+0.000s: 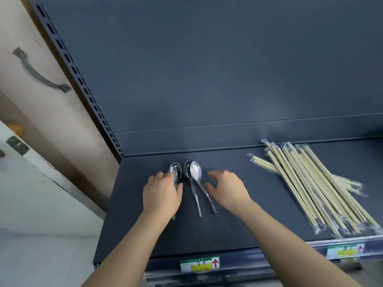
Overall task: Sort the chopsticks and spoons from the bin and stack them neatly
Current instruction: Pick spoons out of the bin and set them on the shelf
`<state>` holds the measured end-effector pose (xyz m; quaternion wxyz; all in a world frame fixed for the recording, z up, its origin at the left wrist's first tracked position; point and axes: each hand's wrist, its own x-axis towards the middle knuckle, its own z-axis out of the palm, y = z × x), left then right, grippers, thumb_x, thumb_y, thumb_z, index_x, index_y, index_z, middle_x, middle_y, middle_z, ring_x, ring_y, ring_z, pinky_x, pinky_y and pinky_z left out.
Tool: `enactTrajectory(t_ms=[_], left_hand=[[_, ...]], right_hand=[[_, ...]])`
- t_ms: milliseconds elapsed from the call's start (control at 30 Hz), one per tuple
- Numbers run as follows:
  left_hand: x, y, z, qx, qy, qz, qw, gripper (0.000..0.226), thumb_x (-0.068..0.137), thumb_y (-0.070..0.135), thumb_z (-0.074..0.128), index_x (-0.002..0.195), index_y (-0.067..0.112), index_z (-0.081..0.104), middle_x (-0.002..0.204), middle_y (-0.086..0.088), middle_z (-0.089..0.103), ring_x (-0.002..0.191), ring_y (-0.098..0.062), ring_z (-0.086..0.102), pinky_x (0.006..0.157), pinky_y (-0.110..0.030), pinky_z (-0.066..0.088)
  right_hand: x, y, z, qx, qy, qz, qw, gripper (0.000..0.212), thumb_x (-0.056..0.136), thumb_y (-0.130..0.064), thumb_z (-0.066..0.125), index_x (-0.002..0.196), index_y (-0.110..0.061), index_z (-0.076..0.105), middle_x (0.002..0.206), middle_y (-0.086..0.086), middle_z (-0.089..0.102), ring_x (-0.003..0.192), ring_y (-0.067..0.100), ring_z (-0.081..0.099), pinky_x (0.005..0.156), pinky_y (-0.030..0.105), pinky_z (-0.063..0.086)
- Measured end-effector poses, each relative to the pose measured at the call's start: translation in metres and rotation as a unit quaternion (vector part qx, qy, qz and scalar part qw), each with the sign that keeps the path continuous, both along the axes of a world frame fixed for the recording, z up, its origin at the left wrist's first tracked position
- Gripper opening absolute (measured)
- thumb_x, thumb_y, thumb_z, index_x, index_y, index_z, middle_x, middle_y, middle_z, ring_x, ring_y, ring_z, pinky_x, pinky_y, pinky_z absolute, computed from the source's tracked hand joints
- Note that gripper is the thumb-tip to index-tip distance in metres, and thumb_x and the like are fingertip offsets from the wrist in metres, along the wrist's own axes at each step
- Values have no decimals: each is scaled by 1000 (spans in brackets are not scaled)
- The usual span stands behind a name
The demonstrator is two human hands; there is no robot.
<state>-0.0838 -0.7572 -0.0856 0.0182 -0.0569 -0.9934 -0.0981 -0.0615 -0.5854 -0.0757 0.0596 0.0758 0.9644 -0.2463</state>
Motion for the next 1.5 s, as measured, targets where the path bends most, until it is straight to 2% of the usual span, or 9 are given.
enactTrajectory(t_ms=[100, 300, 433, 600, 800, 1000, 1233, 1367, 1500], left_hand=[[7, 23, 19, 10, 47, -65, 997, 30, 95, 43, 46, 104, 18, 61, 102, 1, 60, 96, -22, 53, 71, -28, 37], [42, 108, 51, 62, 89, -183, 977, 32, 94, 40, 51, 113, 19, 64, 109, 1, 65, 101, -25, 56, 84, -34, 42], [77, 184, 64, 98, 108, -265, 953, 28, 90, 36, 59, 106, 15, 68, 102, -2, 68, 94, -27, 58, 78, -37, 47], [135, 296, 72, 149, 103, -350, 919, 30, 94, 36, 54, 112, 16, 66, 104, 1, 65, 99, -22, 55, 87, -34, 45], [196, 433, 72, 192, 53, -381, 903, 36, 95, 38, 51, 122, 17, 60, 116, 1, 61, 107, -20, 54, 90, -33, 45], [208, 536, 83, 213, 12, -396, 893, 38, 96, 38, 49, 126, 17, 57, 118, 1, 60, 108, -17, 54, 86, -32, 47], [170, 649, 91, 247, -23, -380, 891, 32, 93, 34, 57, 116, 12, 63, 104, -2, 66, 97, -21, 62, 83, -39, 53], [148, 711, 88, 269, -65, -356, 893, 28, 92, 35, 57, 108, 13, 65, 97, 1, 66, 90, -18, 62, 83, -39, 53], [139, 762, 77, 249, -134, -360, 889, 34, 94, 39, 55, 116, 16, 63, 106, 4, 67, 93, -10, 60, 79, -24, 48]], right_hand=[[19, 24, 14, 40, 61, -3, 997, 34, 94, -30, 51, 124, -17, 59, 123, 4, 59, 115, 25, 54, 89, 33, 47], [76, 105, 42, 97, 129, -43, 986, 29, 90, -27, 55, 111, -11, 64, 112, 6, 65, 105, 30, 60, 86, 38, 49], [133, 173, 61, 124, 137, -118, 976, 29, 90, -28, 55, 114, -13, 64, 116, 2, 66, 109, 27, 58, 85, 38, 50], [214, 274, 77, 151, 124, -183, 963, 32, 93, -28, 50, 120, -14, 60, 122, 0, 63, 115, 24, 55, 88, 36, 48], [294, 398, 89, 150, 113, -241, 952, 43, 96, -33, 49, 138, -23, 51, 137, -6, 55, 123, 15, 52, 97, 30, 44], [322, 504, 106, 150, 104, -289, 940, 41, 95, -32, 52, 135, -23, 54, 135, -2, 57, 122, 20, 54, 98, 34, 44], [297, 632, 125, 112, 163, -331, 923, 37, 93, -29, 56, 129, -21, 61, 125, 0, 66, 114, 20, 60, 98, 33, 45], [268, 701, 125, 74, 131, -303, 941, 36, 93, -31, 57, 127, -20, 62, 125, -4, 65, 115, 14, 59, 96, 24, 41], [241, 752, 110, 23, 73, -278, 957, 32, 91, -29, 60, 119, -16, 67, 116, -1, 69, 105, 14, 63, 89, 20, 43]])
